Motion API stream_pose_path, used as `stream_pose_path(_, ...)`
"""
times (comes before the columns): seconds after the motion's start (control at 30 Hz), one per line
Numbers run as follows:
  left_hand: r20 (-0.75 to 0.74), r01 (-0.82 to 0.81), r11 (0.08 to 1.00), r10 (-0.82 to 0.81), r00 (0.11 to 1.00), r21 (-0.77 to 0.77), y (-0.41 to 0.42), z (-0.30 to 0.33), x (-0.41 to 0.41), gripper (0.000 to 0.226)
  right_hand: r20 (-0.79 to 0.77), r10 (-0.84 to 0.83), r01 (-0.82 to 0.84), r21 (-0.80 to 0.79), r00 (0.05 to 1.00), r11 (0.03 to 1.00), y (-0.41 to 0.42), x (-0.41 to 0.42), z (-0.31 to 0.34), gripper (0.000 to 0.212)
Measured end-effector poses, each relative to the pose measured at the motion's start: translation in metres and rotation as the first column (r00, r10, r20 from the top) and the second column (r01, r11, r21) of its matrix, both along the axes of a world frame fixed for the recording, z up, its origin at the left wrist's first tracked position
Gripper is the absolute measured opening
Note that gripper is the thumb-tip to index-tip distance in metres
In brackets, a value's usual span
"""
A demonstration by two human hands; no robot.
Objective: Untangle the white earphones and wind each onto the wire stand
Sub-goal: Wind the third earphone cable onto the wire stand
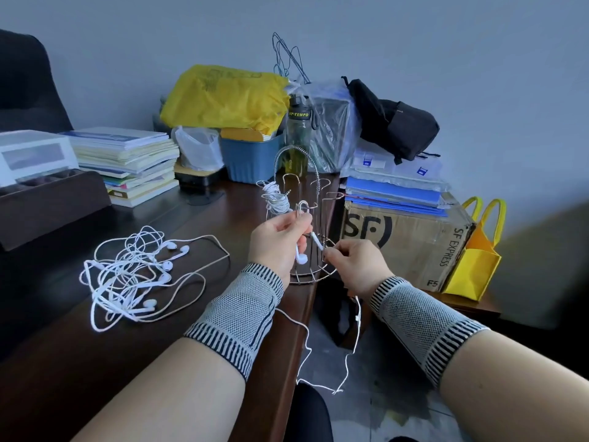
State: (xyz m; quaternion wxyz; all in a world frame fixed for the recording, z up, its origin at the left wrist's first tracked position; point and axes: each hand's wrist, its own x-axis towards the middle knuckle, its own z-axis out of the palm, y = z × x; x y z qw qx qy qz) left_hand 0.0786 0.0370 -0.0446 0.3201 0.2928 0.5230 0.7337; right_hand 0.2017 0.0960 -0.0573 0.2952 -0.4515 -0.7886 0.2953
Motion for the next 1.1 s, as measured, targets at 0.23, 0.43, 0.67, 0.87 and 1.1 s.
stream_pose_path(0.23, 0.064, -0.045, 0.999, 0.045, 0.997, 0.001, 0.002, -0.002, 0.001, 0.006, -0.084, -0.137, 0.129, -0.101, 0.987, 0.986, 0.009, 0.015, 0.008, 0.036)
stream_pose_path(0.43, -0.187, -0.106, 0.993, 0.095, 0.978, -0.049, 0.006, -0.009, 0.000, 0.015, -0.024, -0.020, 0.021, 0.028, 1.000, 0.999, 0.002, 0.011, 0.059, 0.032)
stream_pose_path(0.67, -0.318, -0.116, 0.993, 0.099, 0.943, -0.035, 0.005, -0.006, 0.001, 0.020, 0.566, -0.064, -0.170, 0.351, 0.822, 0.921, -0.003, -0.017, 0.108, 0.033)
stream_pose_path(0.87, -0.404, -0.111, 0.993, 0.090, 0.911, -0.029, 0.006, -0.007, 0.005, 0.021, 0.722, -0.220, -0.256, 0.486, 0.656, 0.836, -0.008, -0.034, 0.127, 0.034)
stream_pose_path(1.1, -0.352, -0.089, 0.996, 0.074, 0.933, -0.027, 0.006, -0.006, 0.007, 0.023, 0.754, -0.265, -0.264, 0.501, 0.601, 0.824, -0.019, -0.049, 0.133, 0.038)
